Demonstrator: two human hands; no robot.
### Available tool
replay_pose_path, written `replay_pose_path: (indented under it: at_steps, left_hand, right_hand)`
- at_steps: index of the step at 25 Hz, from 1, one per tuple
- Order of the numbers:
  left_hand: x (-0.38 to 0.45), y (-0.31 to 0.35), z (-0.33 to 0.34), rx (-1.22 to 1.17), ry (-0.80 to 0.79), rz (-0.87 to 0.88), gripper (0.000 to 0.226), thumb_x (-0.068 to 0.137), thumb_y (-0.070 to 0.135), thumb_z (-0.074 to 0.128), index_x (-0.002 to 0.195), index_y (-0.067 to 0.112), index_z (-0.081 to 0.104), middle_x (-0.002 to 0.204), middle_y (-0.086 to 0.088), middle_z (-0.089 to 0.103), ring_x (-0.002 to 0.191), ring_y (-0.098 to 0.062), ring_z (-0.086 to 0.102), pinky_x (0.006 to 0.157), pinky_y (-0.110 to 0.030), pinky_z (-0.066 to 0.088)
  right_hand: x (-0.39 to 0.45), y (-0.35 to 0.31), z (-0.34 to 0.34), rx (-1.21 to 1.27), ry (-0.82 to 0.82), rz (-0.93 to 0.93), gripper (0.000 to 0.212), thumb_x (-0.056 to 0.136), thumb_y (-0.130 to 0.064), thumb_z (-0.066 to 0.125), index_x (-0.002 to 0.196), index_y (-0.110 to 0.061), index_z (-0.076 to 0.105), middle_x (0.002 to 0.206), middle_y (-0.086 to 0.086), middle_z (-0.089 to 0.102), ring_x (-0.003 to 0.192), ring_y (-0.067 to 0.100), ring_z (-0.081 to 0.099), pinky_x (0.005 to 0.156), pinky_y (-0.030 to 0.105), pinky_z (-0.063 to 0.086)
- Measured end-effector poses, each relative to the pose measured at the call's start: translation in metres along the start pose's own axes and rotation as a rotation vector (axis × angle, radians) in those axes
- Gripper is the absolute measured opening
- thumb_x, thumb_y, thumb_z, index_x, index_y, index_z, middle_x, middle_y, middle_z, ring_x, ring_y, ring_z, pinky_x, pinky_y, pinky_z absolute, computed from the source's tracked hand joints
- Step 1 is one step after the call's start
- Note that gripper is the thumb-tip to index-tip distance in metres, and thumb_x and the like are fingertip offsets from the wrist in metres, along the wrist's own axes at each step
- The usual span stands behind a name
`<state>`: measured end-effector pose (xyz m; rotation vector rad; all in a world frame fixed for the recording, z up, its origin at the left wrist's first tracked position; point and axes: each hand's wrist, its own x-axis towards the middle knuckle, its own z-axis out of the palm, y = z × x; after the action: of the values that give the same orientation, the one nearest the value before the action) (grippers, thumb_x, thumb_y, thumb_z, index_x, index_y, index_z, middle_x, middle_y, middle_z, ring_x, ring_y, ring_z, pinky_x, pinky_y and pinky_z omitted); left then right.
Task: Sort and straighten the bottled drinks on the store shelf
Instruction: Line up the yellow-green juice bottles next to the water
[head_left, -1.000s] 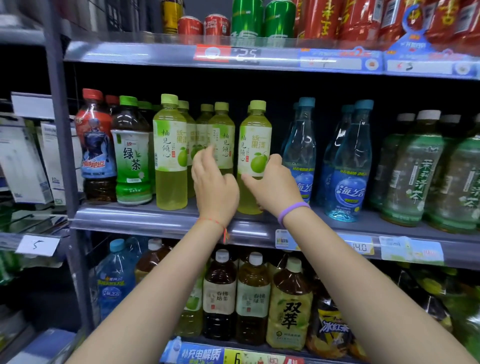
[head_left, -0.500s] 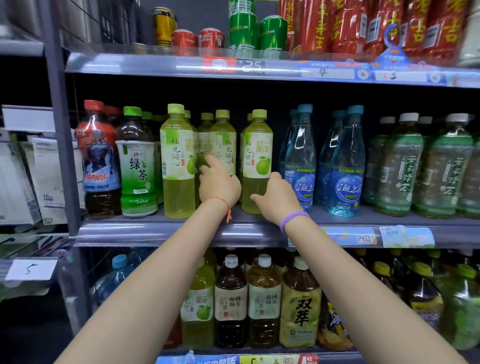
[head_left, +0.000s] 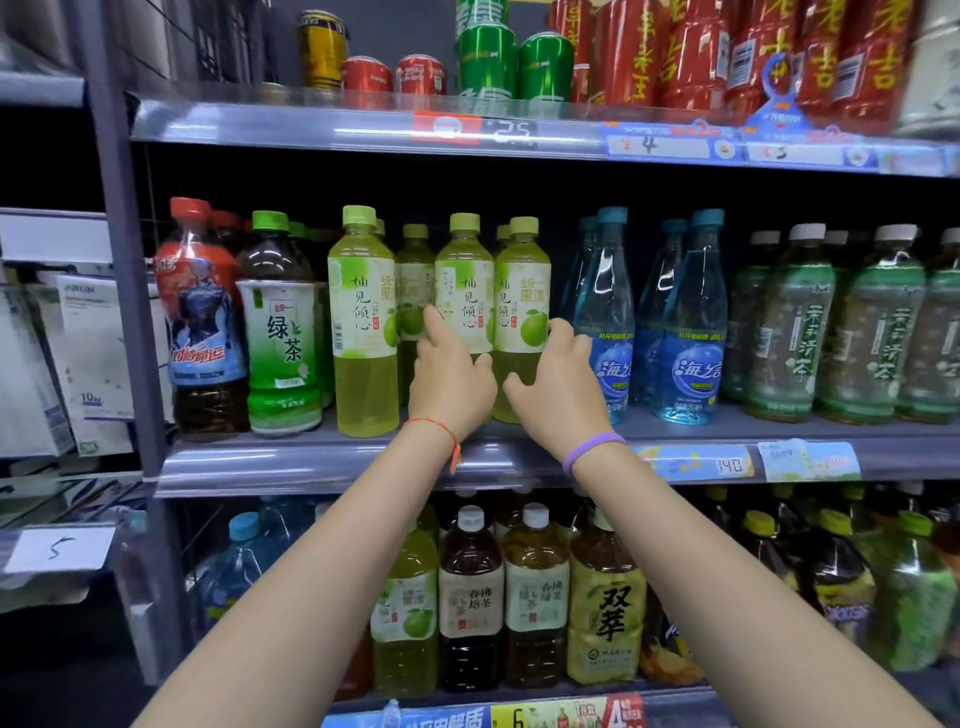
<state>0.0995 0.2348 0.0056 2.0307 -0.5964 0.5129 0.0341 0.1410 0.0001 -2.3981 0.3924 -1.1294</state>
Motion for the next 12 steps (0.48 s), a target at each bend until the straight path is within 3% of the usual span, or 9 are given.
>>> replay_pose_path:
  at_steps: [4, 7, 10, 12]
  left_hand:
    - [-0.009, 0.004, 0.003, 0.047, 0.122, -0.061, 0.087, 0.097, 0.017, 0.054, 0.156, 0.004, -0.009, 0.152, -0.022, 0.029, 0.137, -0.037, 0.035, 0.108, -0.046, 0.037]
    - [-0.015, 0.004, 0.002, 0.067, 0.171, -0.002, 0.096, 0.088, 0.005, 0.060, 0.156, 0.003, -0.007, 0.154, -0.023, 0.024, 0.142, -0.037, 0.029, 0.114, -0.043, 0.035]
    - [-0.022, 0.001, 0.004, 0.165, 0.329, 0.289, 0.081, 0.086, -0.001, 0.051, 0.156, 0.002, 0.012, 0.158, -0.027, 0.018, 0.148, -0.039, 0.020, 0.121, -0.044, 0.027]
    - [-0.029, 0.002, 0.011, -0.016, 0.307, 0.475, 0.060, 0.094, 0.008, 0.037, 0.153, 0.002, 0.029, 0.157, -0.020, 0.027, 0.147, -0.028, 0.024, 0.122, -0.024, 0.019]
  right_hand:
    - [0.005, -0.003, 0.003, -0.027, -0.024, 0.042, 0.060, 0.088, -0.033, 0.066, 0.131, -0.008, 0.033, 0.121, 0.013, 0.045, 0.096, 0.039, 0.058, 0.078, 0.044, 0.051]
    - [0.007, -0.004, 0.006, -0.020, -0.065, 0.094, 0.057, 0.088, -0.034, 0.064, 0.129, -0.006, 0.034, 0.124, 0.016, 0.048, 0.101, 0.040, 0.057, 0.082, 0.045, 0.050]
    - [0.003, -0.003, 0.006, 0.010, 0.025, 0.046, 0.038, 0.092, -0.027, 0.056, 0.119, -0.006, 0.041, 0.117, 0.014, 0.047, 0.093, 0.034, 0.052, 0.077, 0.041, 0.046]
    - [0.002, -0.001, 0.005, 0.140, 0.070, 0.038, 0.029, 0.096, -0.028, 0.049, 0.115, -0.007, 0.047, 0.114, 0.012, 0.051, 0.100, 0.031, 0.051, 0.085, 0.042, 0.046]
